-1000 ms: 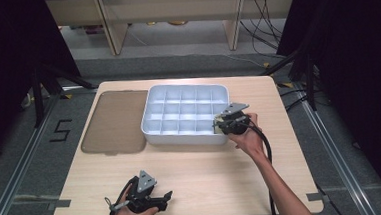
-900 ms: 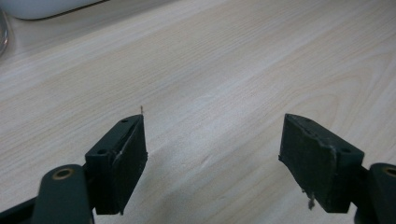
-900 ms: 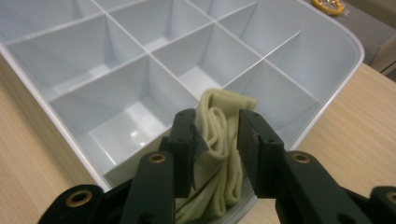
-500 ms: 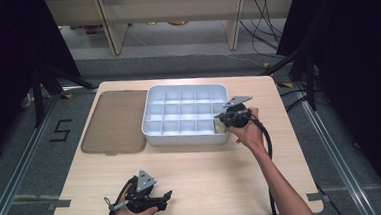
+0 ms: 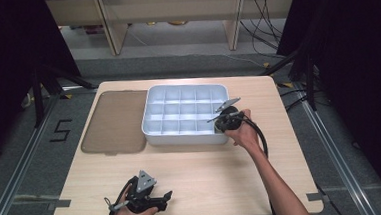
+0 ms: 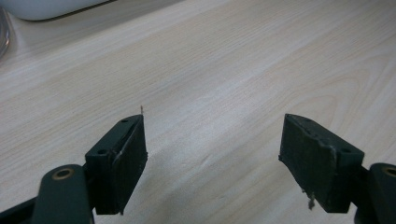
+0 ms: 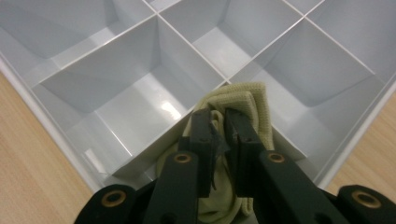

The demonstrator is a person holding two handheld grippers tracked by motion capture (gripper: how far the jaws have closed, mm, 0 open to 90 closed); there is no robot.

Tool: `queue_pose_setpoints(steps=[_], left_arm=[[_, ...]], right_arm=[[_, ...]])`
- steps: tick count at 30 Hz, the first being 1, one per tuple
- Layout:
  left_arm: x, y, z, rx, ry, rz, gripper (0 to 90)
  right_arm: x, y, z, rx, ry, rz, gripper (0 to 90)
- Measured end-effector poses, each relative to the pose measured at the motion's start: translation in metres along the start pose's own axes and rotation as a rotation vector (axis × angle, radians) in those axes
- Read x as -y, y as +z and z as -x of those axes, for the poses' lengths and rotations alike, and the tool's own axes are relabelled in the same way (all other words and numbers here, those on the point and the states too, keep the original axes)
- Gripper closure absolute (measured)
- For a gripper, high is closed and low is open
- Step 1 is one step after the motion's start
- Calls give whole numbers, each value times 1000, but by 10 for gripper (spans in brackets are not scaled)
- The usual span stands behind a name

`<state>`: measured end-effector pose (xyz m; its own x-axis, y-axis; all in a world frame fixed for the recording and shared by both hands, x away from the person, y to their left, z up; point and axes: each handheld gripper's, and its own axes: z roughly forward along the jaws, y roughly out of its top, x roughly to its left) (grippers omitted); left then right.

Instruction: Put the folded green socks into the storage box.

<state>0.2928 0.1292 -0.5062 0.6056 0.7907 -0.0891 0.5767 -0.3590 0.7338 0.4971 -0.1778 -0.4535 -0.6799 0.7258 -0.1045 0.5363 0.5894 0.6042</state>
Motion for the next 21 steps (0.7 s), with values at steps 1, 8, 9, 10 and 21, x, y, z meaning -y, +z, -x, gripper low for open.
queue_pose_setpoints(steps=[1, 8, 9, 10, 21], left_arm=[[0, 0, 0, 0, 1, 0, 223], [0, 0, 0, -1, 2, 0, 223], [0, 0, 0, -1, 1, 0, 223], [0, 0, 0, -1, 1, 0, 223], [0, 0, 2, -8, 0, 18, 223]], right_arm=[[0, 1, 0, -2, -6, -5, 821], [-1, 4, 1, -19, 5, -43, 820], [-2, 6, 2, -20, -11, -52, 819], [-2, 6, 2, -20, -11, -52, 819], [-4, 11, 1, -25, 19, -102, 810]])
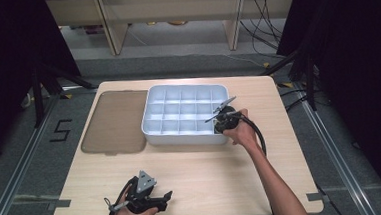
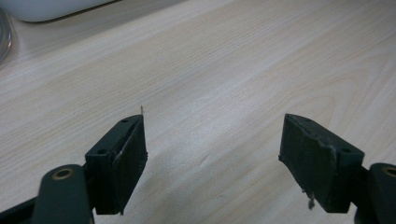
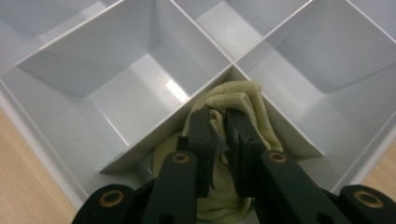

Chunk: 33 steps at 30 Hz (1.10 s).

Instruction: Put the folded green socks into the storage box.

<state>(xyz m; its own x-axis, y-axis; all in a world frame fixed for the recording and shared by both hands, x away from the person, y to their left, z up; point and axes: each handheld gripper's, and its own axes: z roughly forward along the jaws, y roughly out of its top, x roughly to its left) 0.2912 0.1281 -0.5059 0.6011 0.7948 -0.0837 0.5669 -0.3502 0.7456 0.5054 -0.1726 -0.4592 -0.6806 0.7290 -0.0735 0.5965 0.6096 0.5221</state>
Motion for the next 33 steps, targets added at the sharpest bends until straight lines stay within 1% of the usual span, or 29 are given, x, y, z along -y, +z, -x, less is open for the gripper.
queue_pose_setpoints(steps=[2, 3, 4, 5, 6, 7, 8, 9, 10, 11, 12, 15, 16, 17, 18, 19, 20, 21, 23, 24, 25, 26, 27, 29, 30, 33], left_arm=[[0, 1, 1, -1, 0, 6, 223], [0, 1, 0, 0, 9, 7, 223], [0, 0, 0, -4, 20, 1, 223], [0, 0, 0, 1, 14, 0, 223], [0, 0, 1, 3, 4, 2, 223], [-1, 0, 0, -1, 5, 0, 223], [-1, 0, 0, 5, 2, 0, 223], [-1, 0, 0, 4, 5, -1, 223], [0, 1, 1, 5, 0, 0, 223], [0, 1, 0, 4, 0, 0, 223], [0, 1, 0, 2, 1, 1, 223], [-1, 0, 0, 0, 5, 5, 223], [-1, 0, 0, -3, 7, 6, 223], [-1, -1, -1, -4, 16, 3, 223], [-1, 0, 0, -4, -2, 7, 223], [-1, 0, 0, -4, -2, 7, 223], [-1, 0, -1, -5, -4, 10, 223], [-1, 0, -1, -5, -4, 10, 223], [-1, 0, -1, -5, -7, 11, 223], [-1, 0, -1, -6, -7, 11, 223], [-1, 0, -1, -9, -5, 10, 223], [-1, 0, -2, -10, 6, 8, 223], [-1, 0, -2, -11, 9, 10, 223], [-1, 0, -2, -10, 8, 9, 223], [-1, 0, -1, -12, 2, 14, 223], [-1, 0, -1, -14, 1, 16, 223]], right_arm=[[0, 0, 1, 4, -4, 6, 796], [0, -2, 1, 1, 10, 11, 784], [1, -4, 1, 3, 12, 20, 768], [1, -8, 2, 7, 7, 35, 754], [2, -11, 2, 9, 11, 54, 733], [3, -14, 2, 19, 26, 96, 705], [4, -23, 7, 15, 24, 118, 689], [4, -23, 7, 15, 24, 118, 689], [4, -27, 6, 14, 74, 148, 679], [6, -30, 10, 20, 64, 169, 659], [7, -35, 12, 13, 84, 190, 640], [8, -40, 14, 8, 81, 192, 628], [9, -41, 15, 18, 60, 212, 620], [10, -41, 14, 12, 81, 235, 609], [11, -46, 14, 13, 84, 237, 587], [11, -46, 14, 13, 84, 237, 587], [12, -50, 13, 2, 93, 257, 573], [12, -50, 13, 2, 93, 257, 573], [13, -56, 11, -5, 102, 287, 552], [13, -57, 10, -7, 99, 305, 539], [14, -59, 10, -10, 92, 321, 526], [15, -63, 8, -12, 98, 349, 500], [15, -63, 8, -12, 98, 349, 500], [16, -66, 6, -14, 99, 370, 484], [16, -68, 5, -22, 99, 363, 473], [16, -72, 1, -24, 105, 371, 460]])
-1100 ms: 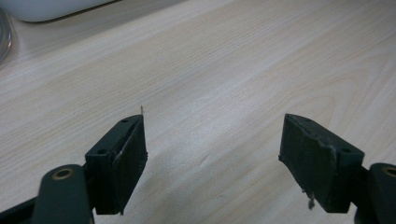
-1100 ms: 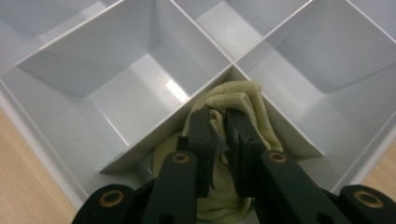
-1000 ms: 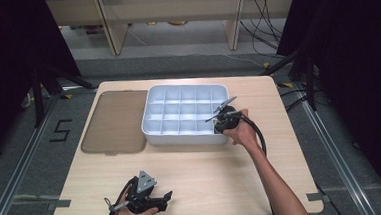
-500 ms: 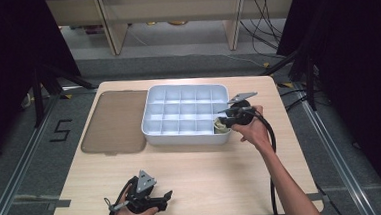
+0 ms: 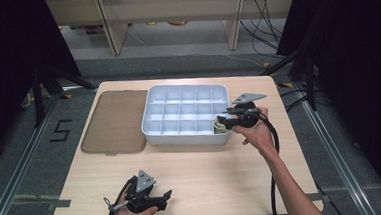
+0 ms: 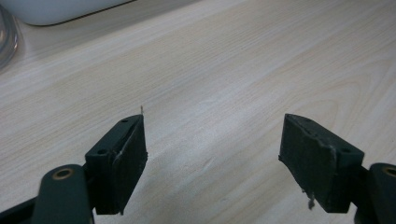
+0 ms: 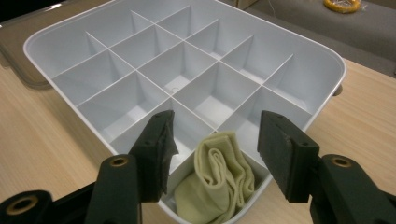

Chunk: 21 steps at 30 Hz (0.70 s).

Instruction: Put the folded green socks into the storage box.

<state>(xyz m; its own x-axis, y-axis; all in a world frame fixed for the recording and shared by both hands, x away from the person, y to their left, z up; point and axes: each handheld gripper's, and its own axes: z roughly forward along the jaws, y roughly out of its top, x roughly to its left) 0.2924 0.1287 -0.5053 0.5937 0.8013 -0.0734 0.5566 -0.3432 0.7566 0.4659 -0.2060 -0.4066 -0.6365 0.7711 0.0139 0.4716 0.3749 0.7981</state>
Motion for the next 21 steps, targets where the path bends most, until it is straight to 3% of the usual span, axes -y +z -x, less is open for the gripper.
queue_pose_setpoints(steps=[6, 8, 9, 12, 13, 19, 21], left_arm=[[0, 0, -1, 0, 6, -8, 223], [0, 1, -1, 4, -8, 0, 223], [1, 1, -1, 2, -12, -4, 223], [0, 1, -2, -10, -7, -12, 224], [0, 0, -2, -9, -6, -13, 223], [0, 0, -2, -11, -7, -11, 223], [0, -2, -3, 1, 19, -32, 223]], right_arm=[[1, -3, -6, -15, 5, 13, 458], [2, -3, -7, -11, -2, 25, 456], [2, -4, -5, -2, -30, 35, 455], [3, -7, -6, -10, -29, 32, 452], [4, -6, -10, -26, 5, 40, 446], [6, -9, -12, -30, 0, 42, 436], [7, -10, -14, -28, -3, 41, 432]])
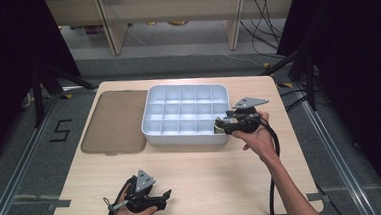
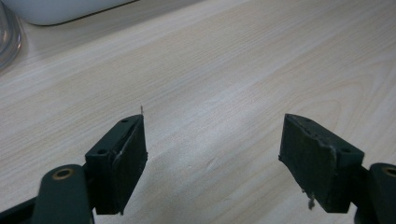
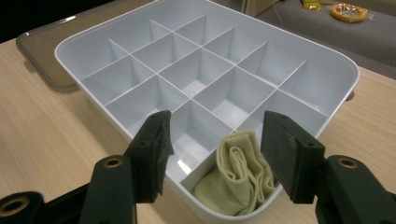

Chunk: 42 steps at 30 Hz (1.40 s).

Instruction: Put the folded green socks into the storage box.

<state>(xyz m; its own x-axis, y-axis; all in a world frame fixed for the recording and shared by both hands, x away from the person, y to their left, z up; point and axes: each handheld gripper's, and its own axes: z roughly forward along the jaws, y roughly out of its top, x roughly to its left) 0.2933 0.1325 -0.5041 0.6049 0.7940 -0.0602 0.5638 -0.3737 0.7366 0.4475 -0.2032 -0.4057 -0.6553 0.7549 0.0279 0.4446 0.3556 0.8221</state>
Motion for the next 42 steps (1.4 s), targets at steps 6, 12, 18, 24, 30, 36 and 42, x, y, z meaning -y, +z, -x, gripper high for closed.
queue_pose_setpoints(steps=[6, 12, 18, 24, 30, 36, 42], left_arm=[[0, 2, 1, -3, -23, 29, 223], [1, 2, 1, 0, -33, 43, 223], [0, -2, -5, -8, 19, -6, 224], [1, 2, 0, 1, -21, 31, 224], [0, 0, 0, 6, 1, 12, 225], [0, 1, 2, 11, -12, 44, 225], [0, 2, 2, 5, -4, 31, 224]], right_arm=[[1, -3, -3, -11, -6, 25, 424], [4, -6, -7, -16, -14, 41, 409], [10, -10, -12, -22, 3, 56, 407], [20, -12, -16, -32, 11, 81, 405], [25, -16, -17, -31, 13, 81, 405], [31, -21, -20, -35, 14, 59, 395], [37, -23, -21, -47, 5, 59, 396]])
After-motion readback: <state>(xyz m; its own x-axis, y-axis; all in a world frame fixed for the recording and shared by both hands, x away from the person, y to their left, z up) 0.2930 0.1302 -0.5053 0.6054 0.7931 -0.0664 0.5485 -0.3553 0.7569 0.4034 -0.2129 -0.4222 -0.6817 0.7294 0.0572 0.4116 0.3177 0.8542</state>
